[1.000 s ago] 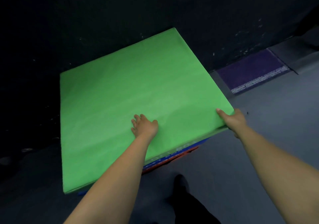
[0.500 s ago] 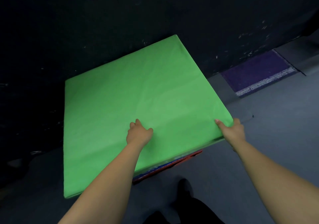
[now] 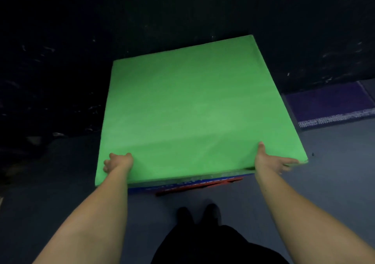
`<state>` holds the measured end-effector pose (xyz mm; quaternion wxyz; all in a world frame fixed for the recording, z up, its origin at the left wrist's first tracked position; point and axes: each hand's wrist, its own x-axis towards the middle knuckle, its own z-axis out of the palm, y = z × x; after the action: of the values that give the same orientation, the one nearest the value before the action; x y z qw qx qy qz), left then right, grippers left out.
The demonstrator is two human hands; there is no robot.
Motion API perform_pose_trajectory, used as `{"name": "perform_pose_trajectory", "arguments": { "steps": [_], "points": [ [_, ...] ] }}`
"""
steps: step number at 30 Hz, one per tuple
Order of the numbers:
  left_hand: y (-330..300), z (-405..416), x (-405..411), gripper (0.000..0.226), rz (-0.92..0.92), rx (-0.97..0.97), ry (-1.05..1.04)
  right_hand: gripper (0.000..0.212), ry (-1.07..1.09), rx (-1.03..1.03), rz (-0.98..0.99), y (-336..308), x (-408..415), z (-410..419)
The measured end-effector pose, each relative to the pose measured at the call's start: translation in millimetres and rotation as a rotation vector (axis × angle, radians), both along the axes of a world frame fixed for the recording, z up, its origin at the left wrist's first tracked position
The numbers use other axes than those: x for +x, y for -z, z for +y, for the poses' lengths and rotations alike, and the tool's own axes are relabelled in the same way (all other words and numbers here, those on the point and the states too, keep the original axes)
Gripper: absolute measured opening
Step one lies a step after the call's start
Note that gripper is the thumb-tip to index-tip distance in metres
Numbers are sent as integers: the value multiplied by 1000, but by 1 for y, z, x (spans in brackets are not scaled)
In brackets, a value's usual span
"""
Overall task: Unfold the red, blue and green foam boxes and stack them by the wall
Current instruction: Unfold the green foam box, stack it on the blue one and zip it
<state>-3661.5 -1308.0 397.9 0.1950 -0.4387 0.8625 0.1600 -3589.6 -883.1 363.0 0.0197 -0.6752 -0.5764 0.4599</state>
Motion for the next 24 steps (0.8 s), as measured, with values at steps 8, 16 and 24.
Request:
{"name": "perform_pose_trajectory", "arguments": {
  "steps": [8,16,24],
  "points": [
    [15,-106,16,88,66,167,-191,144,201,-366,197,14,7,-124],
    [31,-126,41,81,-38,308,-64,114,200,-354,302,21,18,-161],
    [30,-138,51,75,-31,398,-190,109,148,-377,265,15,14,-165]
  ]
}}
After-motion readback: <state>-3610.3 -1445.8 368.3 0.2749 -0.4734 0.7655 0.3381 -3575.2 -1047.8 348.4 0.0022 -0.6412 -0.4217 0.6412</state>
